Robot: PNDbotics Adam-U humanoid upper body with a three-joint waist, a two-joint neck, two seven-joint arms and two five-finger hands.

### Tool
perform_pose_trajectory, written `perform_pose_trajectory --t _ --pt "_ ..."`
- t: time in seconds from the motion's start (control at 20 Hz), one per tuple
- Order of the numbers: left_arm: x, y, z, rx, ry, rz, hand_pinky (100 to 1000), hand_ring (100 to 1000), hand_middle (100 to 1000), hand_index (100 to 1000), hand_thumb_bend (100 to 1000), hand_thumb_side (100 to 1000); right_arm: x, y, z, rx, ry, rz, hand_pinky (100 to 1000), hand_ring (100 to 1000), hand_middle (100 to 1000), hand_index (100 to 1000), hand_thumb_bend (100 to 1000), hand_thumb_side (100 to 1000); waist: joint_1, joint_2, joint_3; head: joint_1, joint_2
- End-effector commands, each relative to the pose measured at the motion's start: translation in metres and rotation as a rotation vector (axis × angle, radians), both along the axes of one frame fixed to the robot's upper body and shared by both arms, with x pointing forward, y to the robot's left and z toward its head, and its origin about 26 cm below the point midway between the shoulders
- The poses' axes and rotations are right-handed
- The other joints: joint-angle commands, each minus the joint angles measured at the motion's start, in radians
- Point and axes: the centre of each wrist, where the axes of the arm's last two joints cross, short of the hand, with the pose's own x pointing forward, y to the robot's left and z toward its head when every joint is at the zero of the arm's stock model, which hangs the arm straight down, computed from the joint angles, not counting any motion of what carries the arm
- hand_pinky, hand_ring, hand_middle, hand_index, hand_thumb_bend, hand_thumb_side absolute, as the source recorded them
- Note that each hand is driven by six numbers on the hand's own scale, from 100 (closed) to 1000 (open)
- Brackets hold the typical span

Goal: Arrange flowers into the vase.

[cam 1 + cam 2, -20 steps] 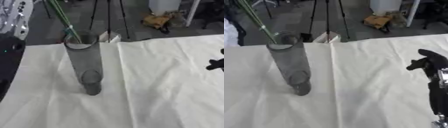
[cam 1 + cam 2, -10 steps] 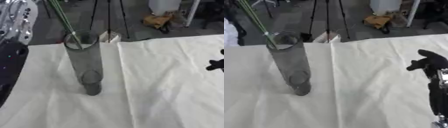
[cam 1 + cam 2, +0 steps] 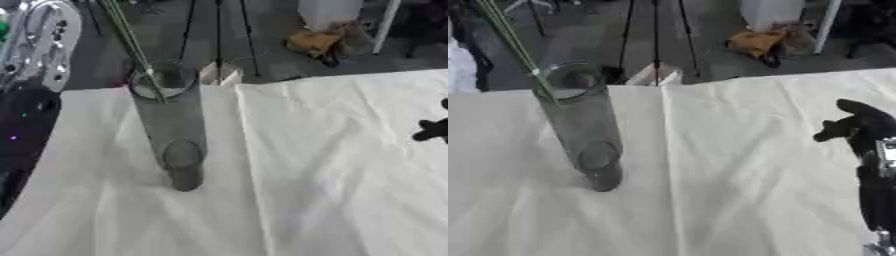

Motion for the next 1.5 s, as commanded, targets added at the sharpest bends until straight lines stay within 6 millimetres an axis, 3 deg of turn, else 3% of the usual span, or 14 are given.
perform_pose_trajectory --t 0.05,0.4,0.6,1.5 --pt "-0.003 0.001 0.01 0.005 -0.045 0.01 100 100 100 100 180 581 -0.002 0.0 0.008 -0.011 -0.029 0.003 789 537 489 786 100 956 0.016 -0.001 -0.001 0.004 -0.014" --pt "0.0 0.009 0.029 -0.056 -0.047 0.058 100 100 100 100 174 604 -0.002 -0.001 0.007 -0.015 -0.019 0.0 789 538 489 786 100 956 0.023 -0.012 -0.002 0.013 -0.004" --pt "0.007 0.016 0.035 -0.088 -0.054 0.109 100 100 100 100 196 569 -0.003 -0.002 0.006 -0.015 -0.017 -0.002 789 538 489 786 100 950 0.025 -0.015 -0.004 0.016 0.0" --pt "0.023 0.018 0.027 -0.037 -0.174 0.081 100 100 100 100 207 553 -0.002 0.0 0.008 -0.018 -0.027 0.002 791 536 485 786 100 948 0.021 0.011 -0.019 0.022 -0.019"
